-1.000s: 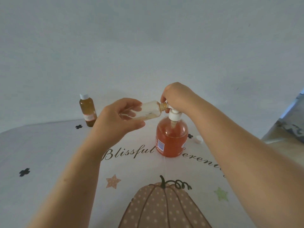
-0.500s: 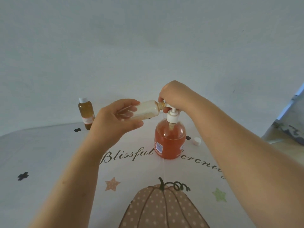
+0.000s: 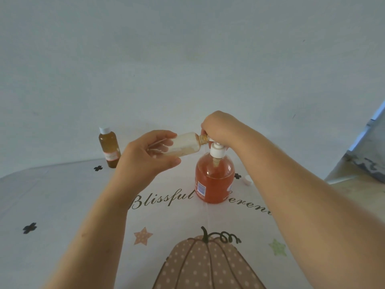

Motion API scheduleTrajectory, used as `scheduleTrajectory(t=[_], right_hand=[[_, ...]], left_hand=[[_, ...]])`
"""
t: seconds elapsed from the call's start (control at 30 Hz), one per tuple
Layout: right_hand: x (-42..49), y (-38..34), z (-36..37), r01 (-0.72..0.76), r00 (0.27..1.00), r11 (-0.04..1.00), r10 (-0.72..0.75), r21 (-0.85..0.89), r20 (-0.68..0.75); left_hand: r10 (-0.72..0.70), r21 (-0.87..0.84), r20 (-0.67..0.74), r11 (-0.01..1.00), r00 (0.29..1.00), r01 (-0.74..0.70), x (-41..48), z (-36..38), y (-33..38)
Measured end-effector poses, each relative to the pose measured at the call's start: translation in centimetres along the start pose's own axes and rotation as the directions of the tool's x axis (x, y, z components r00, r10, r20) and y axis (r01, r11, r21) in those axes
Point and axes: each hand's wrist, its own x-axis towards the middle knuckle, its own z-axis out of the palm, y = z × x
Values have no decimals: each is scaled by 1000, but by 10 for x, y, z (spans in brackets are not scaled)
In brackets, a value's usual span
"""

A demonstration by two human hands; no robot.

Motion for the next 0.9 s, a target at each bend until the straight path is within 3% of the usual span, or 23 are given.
scheduleTrajectory(t=[0.13, 0.3, 0.43, 0.5, 0.57, 0.77, 0.9], right_hand=[[15, -2, 4, 61, 996, 987, -51, -147, 68], [8, -1, 5, 65, 998, 994, -64, -86, 16], [-3, 0, 3, 13, 1000, 981, -10, 192, -18], [-2, 7, 3, 37, 999, 885, -17, 463, -47], [-6, 13, 1, 46, 999, 791, -24, 610, -45], [-2, 15, -6, 95, 984, 702, 42, 706, -174], [12, 8, 4, 78, 971, 722, 102, 687, -217]], left_hand=[[-8, 12, 1, 1000, 1000, 8, -1, 0, 0], [-24, 9, 9, 1000, 1000, 24, -1, 1, 1], [-27, -1, 7, 1000, 1000, 27, -3, -1, 4], [-18, -4, 6, 1000, 1000, 18, -3, 0, 5], [-16, -11, 6, 1000, 1000, 16, -2, 0, 6], [0, 1, 0, 1000, 1000, 0, -2, 2, 7], [-9, -8, -6, 1000, 1000, 9, -4, 3, 6]])
